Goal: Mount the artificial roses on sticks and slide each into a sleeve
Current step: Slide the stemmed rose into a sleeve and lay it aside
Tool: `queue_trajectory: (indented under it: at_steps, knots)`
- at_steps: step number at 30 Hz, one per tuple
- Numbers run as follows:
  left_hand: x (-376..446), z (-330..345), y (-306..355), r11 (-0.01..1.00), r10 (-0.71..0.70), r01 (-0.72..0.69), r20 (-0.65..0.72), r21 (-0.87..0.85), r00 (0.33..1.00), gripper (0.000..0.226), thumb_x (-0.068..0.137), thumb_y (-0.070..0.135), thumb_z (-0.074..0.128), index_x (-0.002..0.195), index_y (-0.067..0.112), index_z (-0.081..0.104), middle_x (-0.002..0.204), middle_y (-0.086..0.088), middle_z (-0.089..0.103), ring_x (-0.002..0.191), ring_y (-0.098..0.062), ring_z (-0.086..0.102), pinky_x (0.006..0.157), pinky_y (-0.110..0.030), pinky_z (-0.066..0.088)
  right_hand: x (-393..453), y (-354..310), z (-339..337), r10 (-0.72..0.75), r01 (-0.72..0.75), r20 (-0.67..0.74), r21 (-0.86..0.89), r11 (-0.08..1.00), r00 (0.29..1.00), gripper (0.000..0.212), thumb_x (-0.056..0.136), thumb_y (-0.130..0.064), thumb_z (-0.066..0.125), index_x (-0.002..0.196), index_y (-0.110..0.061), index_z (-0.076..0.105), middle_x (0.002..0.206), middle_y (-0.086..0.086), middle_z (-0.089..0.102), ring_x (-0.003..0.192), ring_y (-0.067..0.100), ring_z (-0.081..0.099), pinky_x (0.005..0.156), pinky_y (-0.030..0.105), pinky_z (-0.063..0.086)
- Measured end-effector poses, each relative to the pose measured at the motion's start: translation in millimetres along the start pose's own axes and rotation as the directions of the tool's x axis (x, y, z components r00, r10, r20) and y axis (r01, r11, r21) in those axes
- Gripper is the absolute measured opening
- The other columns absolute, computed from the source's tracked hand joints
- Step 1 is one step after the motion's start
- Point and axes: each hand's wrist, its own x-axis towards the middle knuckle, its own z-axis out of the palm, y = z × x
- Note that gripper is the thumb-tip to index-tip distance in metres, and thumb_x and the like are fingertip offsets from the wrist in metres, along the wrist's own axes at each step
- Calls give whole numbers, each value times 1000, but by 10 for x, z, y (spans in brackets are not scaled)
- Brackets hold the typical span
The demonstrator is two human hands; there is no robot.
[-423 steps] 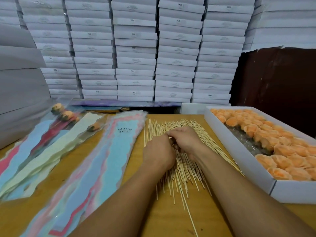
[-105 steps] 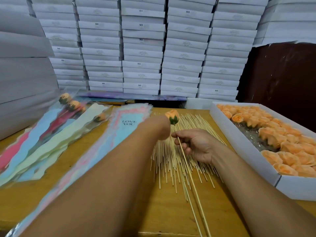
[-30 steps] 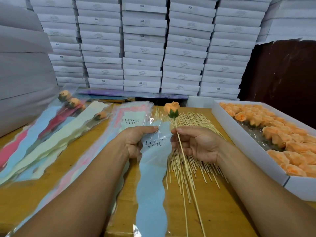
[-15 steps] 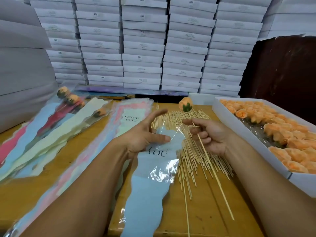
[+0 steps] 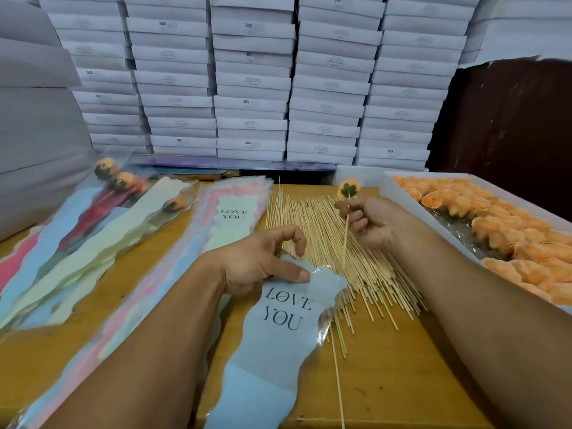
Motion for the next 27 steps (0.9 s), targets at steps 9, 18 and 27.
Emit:
queue_trajectory:
  at_steps: [9, 18, 27]
  knots:
    - [10, -12, -4, 999, 20, -18, 61, -41, 998, 13, 76, 2, 77, 78, 13, 71, 83, -20, 61, 66, -30, 67, 54, -30, 60, 446, -188, 130, -91, 73, -153, -118, 990, 984, 29, 104, 0, 36, 82, -2, 54, 66, 2, 47, 31, 0, 41, 30, 10, 31]
    - [-9, 2, 24, 999, 17, -15, 38, -50, 999, 10, 74, 2, 74, 76, 10, 69, 93, -27, 59, 69, -31, 66, 54, -28, 59, 498, -86, 126, -105, 79, -164, -159, 984, 981, 22, 104, -1, 39, 93, -4, 57, 75, 3, 51, 35, 1, 41, 31, 12, 32]
    - [56, -2, -34, 996, 20, -22, -23, -81, 1000, 12, 73, 3, 76, 75, 9, 65, 80, -18, 61, 70, -28, 65, 64, -33, 59, 339, 40, 191, -97, 79, -69, -227, 971, 993, 16, 105, -9, 46, 99, -7, 60, 66, 5, 66, 41, 2, 47, 33, 13, 34]
